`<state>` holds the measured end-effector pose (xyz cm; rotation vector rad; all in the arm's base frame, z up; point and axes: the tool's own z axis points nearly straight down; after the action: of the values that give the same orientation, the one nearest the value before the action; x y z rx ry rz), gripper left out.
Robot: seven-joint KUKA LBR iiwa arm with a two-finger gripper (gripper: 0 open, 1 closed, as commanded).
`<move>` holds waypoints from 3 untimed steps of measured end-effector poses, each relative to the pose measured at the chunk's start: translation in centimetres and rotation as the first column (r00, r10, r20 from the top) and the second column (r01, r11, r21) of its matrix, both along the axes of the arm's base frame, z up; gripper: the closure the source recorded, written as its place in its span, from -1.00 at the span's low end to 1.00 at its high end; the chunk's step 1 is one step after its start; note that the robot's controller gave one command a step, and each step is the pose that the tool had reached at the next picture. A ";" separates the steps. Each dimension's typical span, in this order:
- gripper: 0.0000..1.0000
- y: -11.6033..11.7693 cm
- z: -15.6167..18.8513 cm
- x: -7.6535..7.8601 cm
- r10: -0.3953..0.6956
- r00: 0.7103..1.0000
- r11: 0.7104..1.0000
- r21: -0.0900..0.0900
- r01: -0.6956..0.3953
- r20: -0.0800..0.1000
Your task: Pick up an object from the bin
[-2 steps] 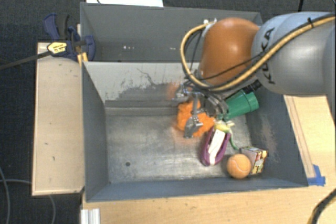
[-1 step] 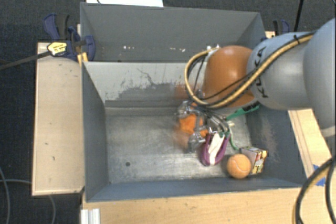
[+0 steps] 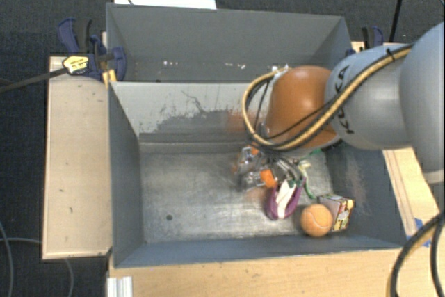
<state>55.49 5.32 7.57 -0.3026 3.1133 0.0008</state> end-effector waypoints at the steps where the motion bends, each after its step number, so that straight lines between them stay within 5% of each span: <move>1: 1.00 0.0 0.0 0.0 -0.001 1.000 1.000 0.000 0.001 0.000; 3: 1.00 0.0 0.7 -0.2 -0.002 1.000 1.000 0.000 0.002 -0.009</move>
Offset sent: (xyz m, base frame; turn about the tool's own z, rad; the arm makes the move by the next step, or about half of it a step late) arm 0.0000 0.0001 0.0101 0.0000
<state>55.33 5.32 8.26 -0.3006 3.1229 0.0014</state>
